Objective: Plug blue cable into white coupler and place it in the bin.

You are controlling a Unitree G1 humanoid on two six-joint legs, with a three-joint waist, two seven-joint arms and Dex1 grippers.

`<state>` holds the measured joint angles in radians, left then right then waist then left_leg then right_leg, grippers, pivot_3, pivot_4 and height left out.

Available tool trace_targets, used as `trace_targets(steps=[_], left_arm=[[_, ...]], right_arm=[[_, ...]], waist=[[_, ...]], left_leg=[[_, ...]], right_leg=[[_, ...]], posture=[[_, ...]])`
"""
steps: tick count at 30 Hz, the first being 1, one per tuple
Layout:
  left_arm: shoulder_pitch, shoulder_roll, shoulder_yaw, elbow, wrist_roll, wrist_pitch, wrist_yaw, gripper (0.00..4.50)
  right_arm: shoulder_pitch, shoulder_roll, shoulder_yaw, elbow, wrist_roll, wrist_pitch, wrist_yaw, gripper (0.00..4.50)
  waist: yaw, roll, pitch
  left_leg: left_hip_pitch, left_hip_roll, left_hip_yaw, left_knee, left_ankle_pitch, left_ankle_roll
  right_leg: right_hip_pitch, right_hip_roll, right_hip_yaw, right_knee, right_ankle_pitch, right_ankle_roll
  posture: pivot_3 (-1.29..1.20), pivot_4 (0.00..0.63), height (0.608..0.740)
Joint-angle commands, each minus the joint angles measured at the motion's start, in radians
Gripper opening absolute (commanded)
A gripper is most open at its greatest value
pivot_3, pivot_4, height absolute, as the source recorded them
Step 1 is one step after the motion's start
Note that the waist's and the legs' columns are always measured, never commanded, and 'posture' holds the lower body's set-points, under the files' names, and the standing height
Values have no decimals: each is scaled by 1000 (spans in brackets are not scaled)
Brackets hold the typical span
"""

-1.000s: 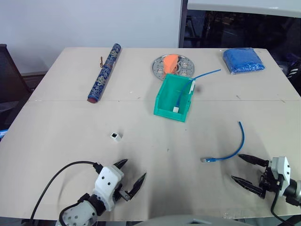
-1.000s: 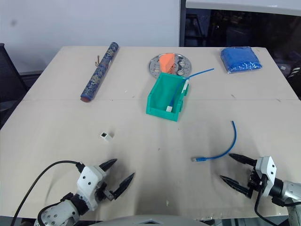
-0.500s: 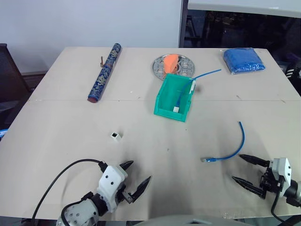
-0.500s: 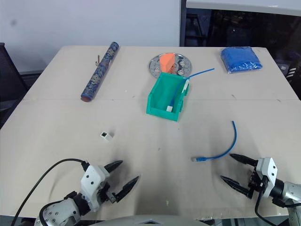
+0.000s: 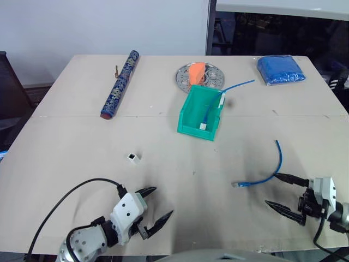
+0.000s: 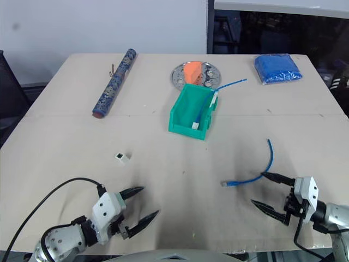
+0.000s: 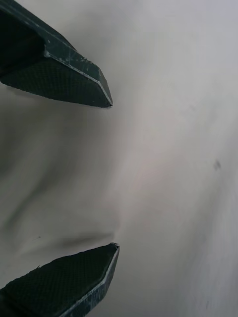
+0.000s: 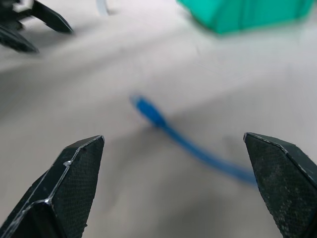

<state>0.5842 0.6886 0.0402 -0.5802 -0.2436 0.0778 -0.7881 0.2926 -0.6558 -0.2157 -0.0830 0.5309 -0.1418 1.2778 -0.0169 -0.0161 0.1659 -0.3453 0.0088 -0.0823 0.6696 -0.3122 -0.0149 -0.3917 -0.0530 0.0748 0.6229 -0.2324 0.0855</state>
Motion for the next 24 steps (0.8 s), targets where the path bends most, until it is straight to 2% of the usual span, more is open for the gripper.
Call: trace_targets(steps=[1, 5, 7, 9, 11, 12, 14, 18, 19, 24], left_arm=[[-91, 85, 34, -55, -89, 29, -110, 4500], [-220, 169, 48, -73, -178, 83, -200, 4500], [-294, 211, 65, -74, -231, 116, -246, 4500], [-354, 250, 83, -68, -261, 138, -285, 4500], [-388, 275, 97, -61, -273, 148, -306, 4500], [-400, 281, 104, -58, -278, 154, -313, 4500], [-418, 286, 112, -50, -278, 160, -318, 4500], [-429, 282, 119, -32, -267, 157, -325, 4500], [-431, 283, 122, -28, -267, 157, -329, 4500], [-466, 296, 138, 8, -272, 163, -353, 4500]], right_arm=[[-79, -29, 67, -41, -76, 14, -18, 4462], [-190, -55, 169, -1, -225, 26, -62, 4462], [-231, -77, 211, 18, -260, 17, -36, 4462], [-254, -98, 238, 27, -264, 11, -1, 4076], [-271, -103, 255, 31, -263, 3, 8, 3458], [-281, -103, 265, 31, -270, 2, 5, 2881], [-300, -101, 284, 35, -291, -11, 1, 2149], [-338, -84, 313, 35, -299, 0, -12, 239], [-356, -76, 322, 33, -295, 17, -16, 103], [-501, -10, 390, 51, -293, 142, -40, 103]], waist=[[0, 0, 0], [1, 0, 1], [2, 1, 1], [3, 1, 2], [2, 0, 2], [1, 0, 3], [-2, 0, 3], [-1, -1, 4], [-1, -1, 4], [-3, -2, 5]], left_leg=[[0, 0, 0, 0, 0, 0], [-1, 0, 0, 0, 0, 0], [-1, 0, 0, 0, 0, 0], [-2, 0, -1, -1, 0, 0], [-2, 0, -2, -1, 0, 0], [-2, 0, -1, -1, 0, 0], [-2, 0, -1, -1, 0, 0], [-2, 0, -1, -2, 0, 0], [-2, 0, -1, -1, 0, 0], [-1, 0, -1, -1, 0, 0]], right_leg=[[0, 0, 0, 0, 0, 0], [0, 0, 0, 1, 3, -4], [-1, 0, 0, 1, 3, -4], [-2, 0, -1, 0, 4, -3], [-2, 0, -1, 0, 4, -2], [-2, 0, -1, 0, 4, -2], [-2, 0, -1, -1, 5, -1], [-2, 0, -1, -1, 5, -2], [-2, 0, -1, 0, 5, -2], [-2, 0, -1, 1, 4, -3]], posture=[[0, 150, 740], [0, 150, 740], [0, 150, 740], [0, 150, 740], [0, 150, 740], [0, 150, 740], [0, 150, 740], [0, 150, 740], [0, 150, 740], [0, 150, 740]])
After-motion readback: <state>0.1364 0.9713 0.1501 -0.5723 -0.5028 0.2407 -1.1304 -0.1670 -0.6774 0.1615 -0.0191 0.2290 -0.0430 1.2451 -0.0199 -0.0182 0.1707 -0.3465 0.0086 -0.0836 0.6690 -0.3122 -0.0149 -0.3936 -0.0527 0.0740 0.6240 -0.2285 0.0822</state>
